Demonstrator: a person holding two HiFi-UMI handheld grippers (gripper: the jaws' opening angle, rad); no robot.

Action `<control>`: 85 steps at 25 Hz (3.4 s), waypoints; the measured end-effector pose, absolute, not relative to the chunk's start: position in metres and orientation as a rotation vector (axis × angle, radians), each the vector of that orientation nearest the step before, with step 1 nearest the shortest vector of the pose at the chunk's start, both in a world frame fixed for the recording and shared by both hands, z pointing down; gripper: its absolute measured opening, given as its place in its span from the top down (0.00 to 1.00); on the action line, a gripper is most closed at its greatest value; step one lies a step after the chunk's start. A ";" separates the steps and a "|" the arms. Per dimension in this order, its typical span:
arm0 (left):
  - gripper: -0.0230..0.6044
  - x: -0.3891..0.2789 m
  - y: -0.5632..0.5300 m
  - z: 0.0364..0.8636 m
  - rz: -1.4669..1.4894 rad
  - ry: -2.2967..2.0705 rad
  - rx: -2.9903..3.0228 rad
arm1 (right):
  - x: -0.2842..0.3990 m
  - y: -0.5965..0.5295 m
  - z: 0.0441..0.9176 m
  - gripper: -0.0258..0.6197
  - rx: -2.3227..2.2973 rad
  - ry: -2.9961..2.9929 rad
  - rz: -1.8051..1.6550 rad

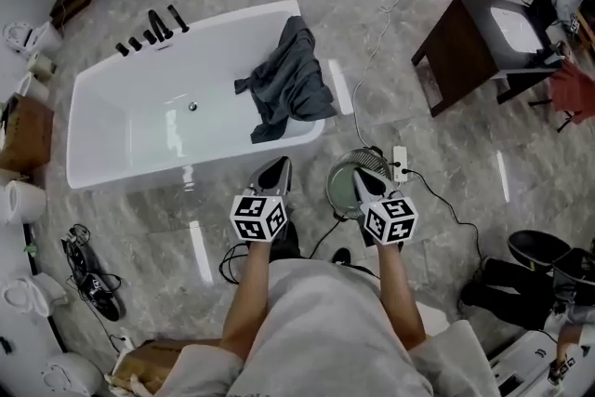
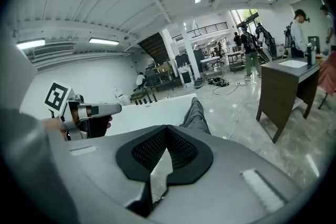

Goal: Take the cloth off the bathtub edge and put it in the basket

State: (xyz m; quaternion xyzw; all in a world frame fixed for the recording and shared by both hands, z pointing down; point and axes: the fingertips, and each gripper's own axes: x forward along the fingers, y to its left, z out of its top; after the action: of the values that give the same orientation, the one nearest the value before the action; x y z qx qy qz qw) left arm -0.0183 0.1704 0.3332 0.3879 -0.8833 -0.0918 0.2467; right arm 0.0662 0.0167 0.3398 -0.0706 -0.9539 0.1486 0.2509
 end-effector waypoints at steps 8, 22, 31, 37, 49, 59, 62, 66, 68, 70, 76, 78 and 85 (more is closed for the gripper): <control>0.87 -0.117 0.189 0.329 -0.261 -2.365 1.164 | -0.025 0.043 0.335 0.96 -0.088 -2.609 0.391; 0.87 -0.213 0.242 0.327 -0.407 -2.406 1.146 | -0.084 0.060 0.354 0.96 0.050 -2.585 0.382; 0.87 -0.259 0.247 0.357 -0.331 -2.387 1.102 | -0.142 0.053 0.378 0.96 -0.017 -2.569 0.362; 0.87 -0.300 0.222 0.368 -0.071 -2.407 1.162 | -0.206 0.035 0.401 0.96 -0.013 -2.582 0.382; 0.87 -0.417 0.093 0.485 0.143 -2.215 1.314 | -0.317 -0.054 0.487 0.96 -0.067 -2.535 0.203; 0.65 -0.448 0.047 0.662 0.061 -1.966 1.262 | -0.331 -0.043 0.648 0.76 -0.187 -2.368 0.243; 0.48 -0.455 0.035 0.693 0.034 -1.934 1.295 | -0.342 -0.028 0.676 0.42 -0.289 -2.343 0.212; 0.23 -0.474 0.018 0.728 -0.062 -1.934 1.288 | -0.356 -0.023 0.704 0.21 -0.391 -2.291 0.226; 0.19 -0.480 0.005 0.737 -0.141 -1.924 1.308 | -0.362 -0.022 0.713 0.19 -0.451 -2.252 0.285; 0.17 -0.485 -0.001 0.743 -0.225 -1.908 1.317 | -0.368 -0.021 0.717 0.19 -0.505 -2.223 0.324; 0.16 -0.479 -0.005 0.747 -0.383 -1.832 1.342 | -0.383 -0.024 0.727 0.20 -0.575 -2.174 0.231; 0.29 -0.472 -0.010 0.740 -0.416 -1.803 1.397 | -0.384 -0.021 0.727 0.21 -0.604 -2.177 0.203; 0.83 -0.448 -0.025 0.716 -0.339 -1.763 1.500 | -0.382 -0.024 0.721 0.44 -0.493 -2.222 0.099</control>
State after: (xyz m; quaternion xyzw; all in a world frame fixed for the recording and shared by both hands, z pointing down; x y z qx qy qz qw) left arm -0.4478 -0.0250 0.7165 0.5901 -0.6939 -0.1335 0.3904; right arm -0.3819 -0.0235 0.7212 -0.1967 -0.8857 0.0394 0.4186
